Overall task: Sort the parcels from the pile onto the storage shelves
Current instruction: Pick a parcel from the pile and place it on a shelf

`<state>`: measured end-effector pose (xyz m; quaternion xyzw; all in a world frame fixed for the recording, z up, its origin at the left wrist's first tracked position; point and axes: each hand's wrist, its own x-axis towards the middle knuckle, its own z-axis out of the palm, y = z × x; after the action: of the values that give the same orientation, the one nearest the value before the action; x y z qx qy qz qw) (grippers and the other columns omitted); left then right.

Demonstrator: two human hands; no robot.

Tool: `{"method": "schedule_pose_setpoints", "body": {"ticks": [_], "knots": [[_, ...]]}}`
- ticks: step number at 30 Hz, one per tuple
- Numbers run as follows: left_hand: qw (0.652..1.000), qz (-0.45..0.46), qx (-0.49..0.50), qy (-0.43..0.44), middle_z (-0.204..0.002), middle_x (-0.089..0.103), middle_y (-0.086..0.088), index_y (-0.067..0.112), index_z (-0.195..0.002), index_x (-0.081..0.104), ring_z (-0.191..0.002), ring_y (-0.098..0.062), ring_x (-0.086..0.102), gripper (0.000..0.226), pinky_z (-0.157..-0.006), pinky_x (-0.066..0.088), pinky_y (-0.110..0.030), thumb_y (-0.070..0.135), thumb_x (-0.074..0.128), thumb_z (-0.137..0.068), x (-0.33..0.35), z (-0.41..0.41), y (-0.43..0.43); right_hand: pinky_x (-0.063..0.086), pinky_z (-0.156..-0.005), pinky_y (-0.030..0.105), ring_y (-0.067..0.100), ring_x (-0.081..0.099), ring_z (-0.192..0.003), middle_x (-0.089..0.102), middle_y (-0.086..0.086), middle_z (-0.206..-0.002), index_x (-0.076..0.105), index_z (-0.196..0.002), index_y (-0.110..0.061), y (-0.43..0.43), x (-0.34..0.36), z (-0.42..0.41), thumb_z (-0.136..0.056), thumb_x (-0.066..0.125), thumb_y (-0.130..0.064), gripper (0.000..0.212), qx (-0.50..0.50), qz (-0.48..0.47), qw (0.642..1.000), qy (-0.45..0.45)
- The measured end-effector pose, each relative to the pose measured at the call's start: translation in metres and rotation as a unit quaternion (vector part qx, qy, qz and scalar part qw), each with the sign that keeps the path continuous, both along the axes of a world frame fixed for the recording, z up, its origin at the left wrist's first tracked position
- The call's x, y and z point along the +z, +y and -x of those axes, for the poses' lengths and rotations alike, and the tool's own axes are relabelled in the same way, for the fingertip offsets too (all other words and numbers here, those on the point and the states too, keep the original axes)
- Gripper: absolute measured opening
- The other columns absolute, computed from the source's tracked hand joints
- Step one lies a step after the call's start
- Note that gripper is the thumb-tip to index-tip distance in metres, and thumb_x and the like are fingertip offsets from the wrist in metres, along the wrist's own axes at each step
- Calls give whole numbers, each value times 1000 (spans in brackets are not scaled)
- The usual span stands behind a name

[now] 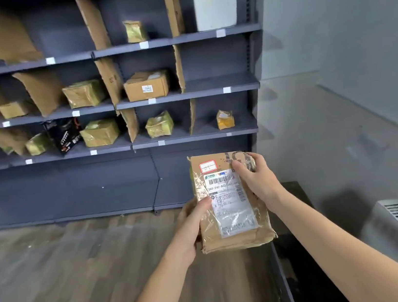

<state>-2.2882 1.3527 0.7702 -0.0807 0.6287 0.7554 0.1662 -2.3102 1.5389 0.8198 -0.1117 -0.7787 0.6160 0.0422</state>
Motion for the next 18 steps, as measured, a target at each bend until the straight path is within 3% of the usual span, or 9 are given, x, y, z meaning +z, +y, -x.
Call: {"method": "schedule_pose_setpoints", "body": {"ticks": [6, 12, 18], "knots": [[999, -28, 13, 17, -117, 72, 2, 32, -128, 59, -108, -21, 69, 85, -103, 48, -51, 66, 83, -54, 1, 17, -68, 53, -97, 45, 17, 65, -103, 63, -7, -117, 36, -137, -31, -66, 12, 37, -92, 58, -54, 55, 66, -16, 998, 12], [999, -44, 29, 4, -118, 72, 3, 35, -129, 57, -110, -22, 68, 85, -104, 46, -50, 70, 82, -56, 0, 56, -137, 54, -92, 37, 16, 64, -103, 61, -6, -119, 35, -139, -29, -141, 22, 82, -95, 55, -50, 53, 96, -42, 994, 21], [997, -52, 41, 45, -116, 72, -2, 28, -126, 62, -107, -25, 69, 72, -102, 47, -53, 60, 80, -64, 19, 122, -228, 53, -90, 35, 15, 64, -101, 61, -6, -117, 34, -140, -27, -230, 42, 145, -95, 54, -52, 55, 86, -62, 993, 51]]}}
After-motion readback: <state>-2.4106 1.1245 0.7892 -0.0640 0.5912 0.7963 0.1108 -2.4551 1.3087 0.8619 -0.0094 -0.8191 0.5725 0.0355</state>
